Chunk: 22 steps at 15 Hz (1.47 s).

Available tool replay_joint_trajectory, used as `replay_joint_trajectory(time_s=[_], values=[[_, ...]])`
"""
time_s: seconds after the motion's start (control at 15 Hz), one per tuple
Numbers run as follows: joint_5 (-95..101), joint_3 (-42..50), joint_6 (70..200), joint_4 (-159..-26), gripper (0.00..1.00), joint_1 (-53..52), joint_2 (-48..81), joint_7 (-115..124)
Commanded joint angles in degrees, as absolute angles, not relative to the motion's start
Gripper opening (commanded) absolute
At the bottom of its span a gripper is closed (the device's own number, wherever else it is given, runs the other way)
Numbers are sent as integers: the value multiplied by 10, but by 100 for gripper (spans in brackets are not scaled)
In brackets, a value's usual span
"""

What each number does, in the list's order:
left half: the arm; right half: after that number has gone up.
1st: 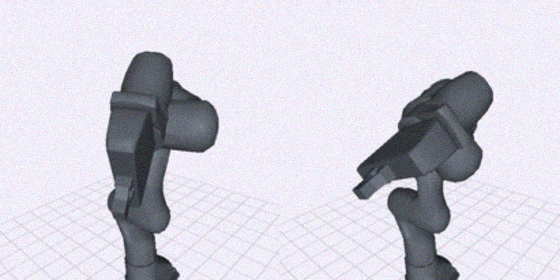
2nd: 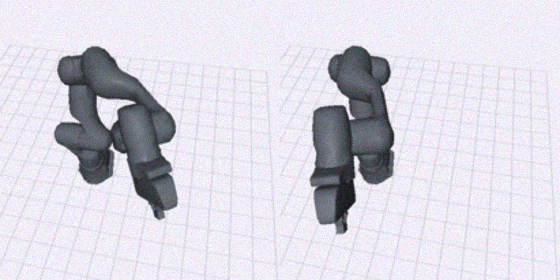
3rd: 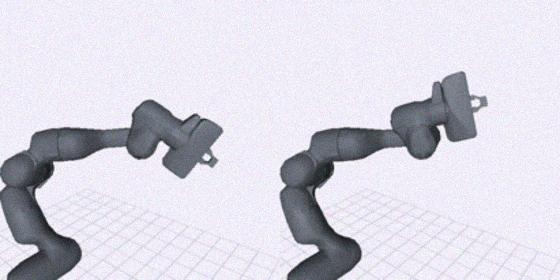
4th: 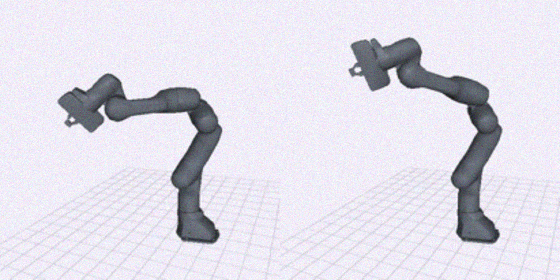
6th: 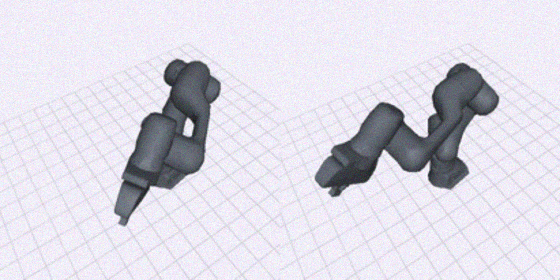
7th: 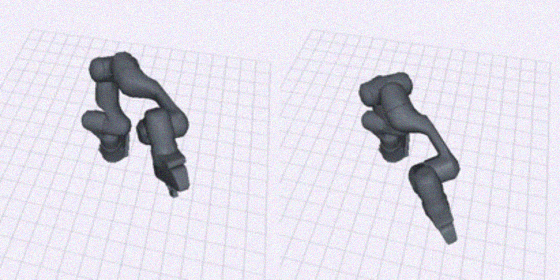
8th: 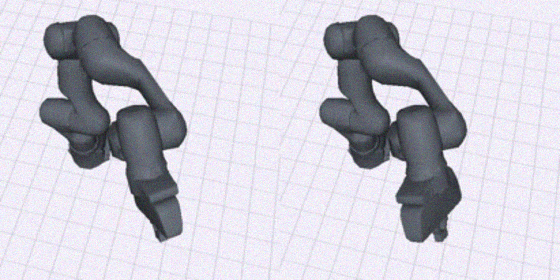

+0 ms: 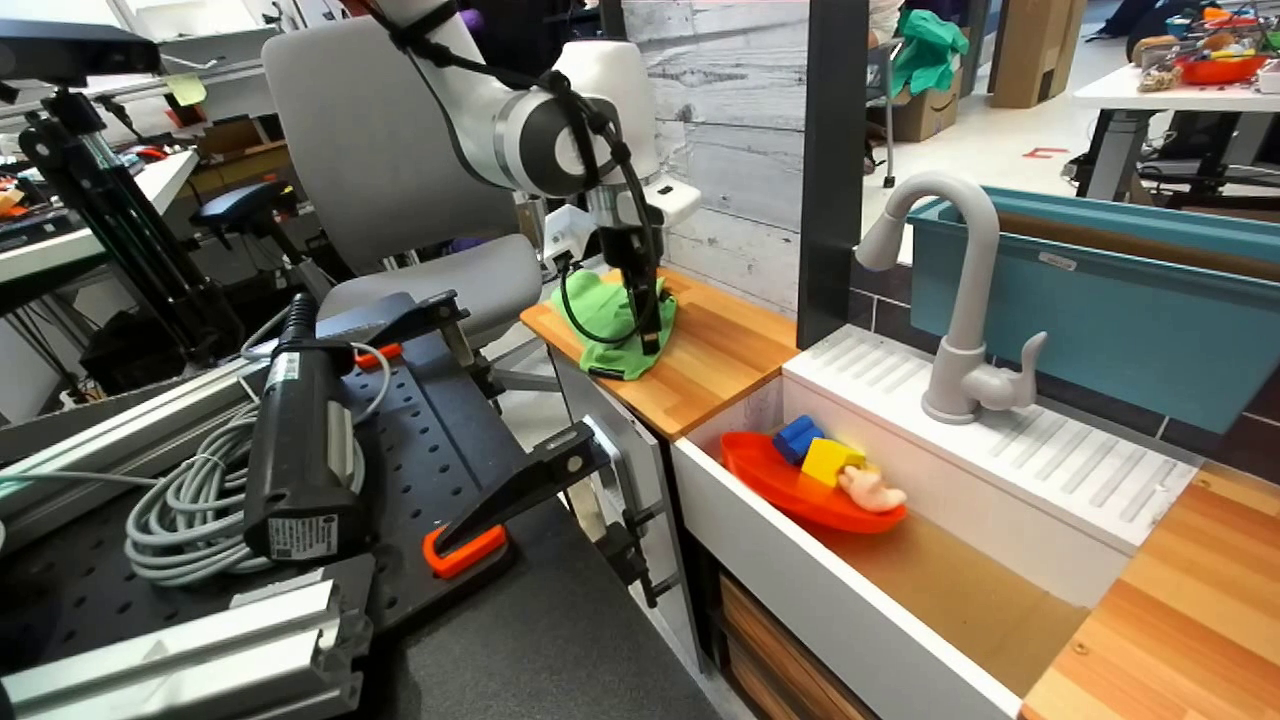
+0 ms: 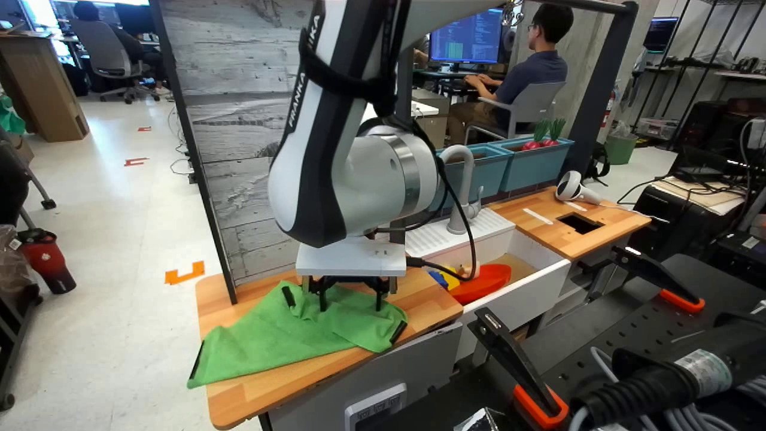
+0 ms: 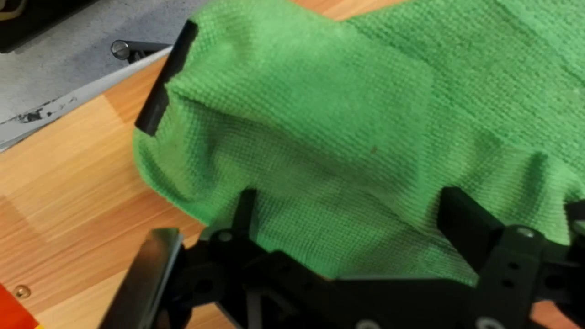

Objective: Move the green towel to the right

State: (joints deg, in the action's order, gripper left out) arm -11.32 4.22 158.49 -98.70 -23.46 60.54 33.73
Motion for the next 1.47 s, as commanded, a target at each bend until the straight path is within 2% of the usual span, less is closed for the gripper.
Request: replay_joint_trajectory(time_s=[0.0, 0.87, 1.33, 1.4], values=[[-116, 44, 1566, -964, 100, -208, 617, 343], [-139, 28, 1577, -978, 100, -137, 588, 338], [-177, -62, 1639, -1117, 100, -108, 477, 289], [-161, -22, 1612, -1048, 100, -139, 530, 317]])
